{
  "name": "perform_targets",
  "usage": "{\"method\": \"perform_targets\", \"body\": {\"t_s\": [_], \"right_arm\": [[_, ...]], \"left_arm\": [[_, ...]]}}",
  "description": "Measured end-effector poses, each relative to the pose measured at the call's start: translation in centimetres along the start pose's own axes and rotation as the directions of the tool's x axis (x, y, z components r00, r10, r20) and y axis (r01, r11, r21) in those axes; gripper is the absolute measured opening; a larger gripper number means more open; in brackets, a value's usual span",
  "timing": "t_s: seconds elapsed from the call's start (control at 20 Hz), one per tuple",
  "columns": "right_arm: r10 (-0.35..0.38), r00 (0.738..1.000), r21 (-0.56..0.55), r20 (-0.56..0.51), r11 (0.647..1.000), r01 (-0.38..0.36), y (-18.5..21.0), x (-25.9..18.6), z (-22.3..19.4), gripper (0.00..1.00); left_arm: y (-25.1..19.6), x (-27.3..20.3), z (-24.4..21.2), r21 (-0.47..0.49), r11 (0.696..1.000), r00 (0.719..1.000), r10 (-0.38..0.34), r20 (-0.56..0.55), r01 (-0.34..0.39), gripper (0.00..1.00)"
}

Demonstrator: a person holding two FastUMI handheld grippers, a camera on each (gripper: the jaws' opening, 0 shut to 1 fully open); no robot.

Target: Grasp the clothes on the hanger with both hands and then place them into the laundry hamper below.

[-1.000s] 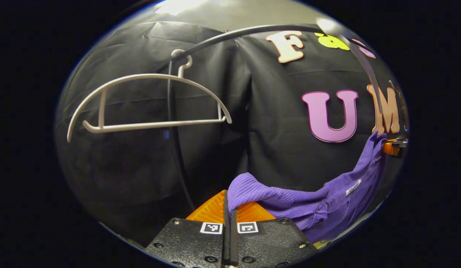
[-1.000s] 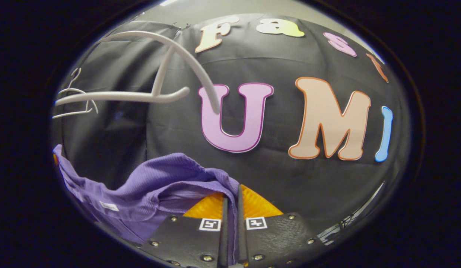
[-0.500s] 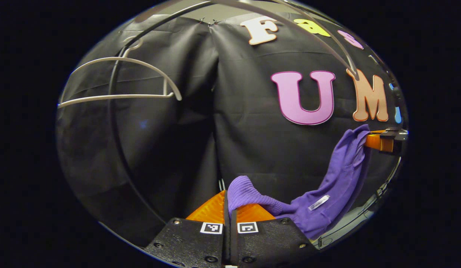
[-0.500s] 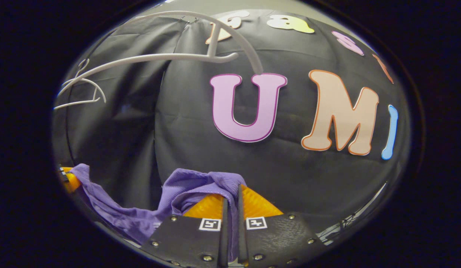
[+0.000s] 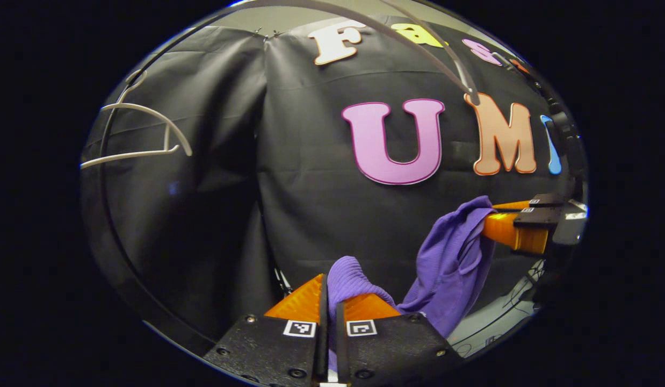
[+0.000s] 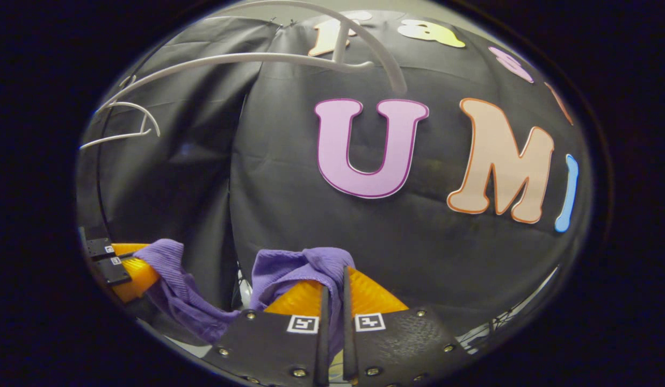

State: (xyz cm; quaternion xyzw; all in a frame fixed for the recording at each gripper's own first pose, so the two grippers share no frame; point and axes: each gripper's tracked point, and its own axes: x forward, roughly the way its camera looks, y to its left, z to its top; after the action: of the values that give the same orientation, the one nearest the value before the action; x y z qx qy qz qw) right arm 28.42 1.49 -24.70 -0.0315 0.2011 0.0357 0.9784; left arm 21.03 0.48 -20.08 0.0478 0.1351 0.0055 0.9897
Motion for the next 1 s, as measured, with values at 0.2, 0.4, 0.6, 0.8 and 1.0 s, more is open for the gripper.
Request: {"method": "perform_targets", "body": {"t_s": [0.2, 0.4, 0.6, 0.8, 1.0], "right_arm": [[0.01, 0.998, -0.021, -0.059, 1.0, -0.011, 0.6, -0.1, -2.5, 0.17], [0.015, 0.99, -0.045, -0.138, 0.999, -0.021, 0.3, -0.2, -5.7, 0.46], [0.011, 0.971, -0.07, -0.239, 0.997, -0.028, -0.3, -1.3, -10.2, 0.99], [0.014, 0.957, -0.022, -0.291, 1.0, -0.021, -1.4, -2.1, -12.5, 0.99], [0.008, 0.962, -0.007, -0.273, 1.0, -0.01, -1.9, -2.8, -11.5, 0.98]], "left_arm": [[-2.4, 1.1, 0.5, 0.011, 0.998, 0.998, -0.064, -0.001, 0.064, 0.44], [-4.2, 0.9, -0.6, 0.029, 0.994, 0.994, -0.109, -0.03, 0.11, 0.71], [-4.3, 0.9, -2.5, 0.035, 0.992, 0.99, -0.12, -0.074, 0.123, 0.89], [-4.0, 0.1, -4.3, 0.05, 0.992, 0.987, -0.107, -0.117, 0.113, 0.94], [-4.1, -0.8, -6.2, 0.053, 0.992, 0.98, -0.105, -0.166, 0.115, 0.94]]}}
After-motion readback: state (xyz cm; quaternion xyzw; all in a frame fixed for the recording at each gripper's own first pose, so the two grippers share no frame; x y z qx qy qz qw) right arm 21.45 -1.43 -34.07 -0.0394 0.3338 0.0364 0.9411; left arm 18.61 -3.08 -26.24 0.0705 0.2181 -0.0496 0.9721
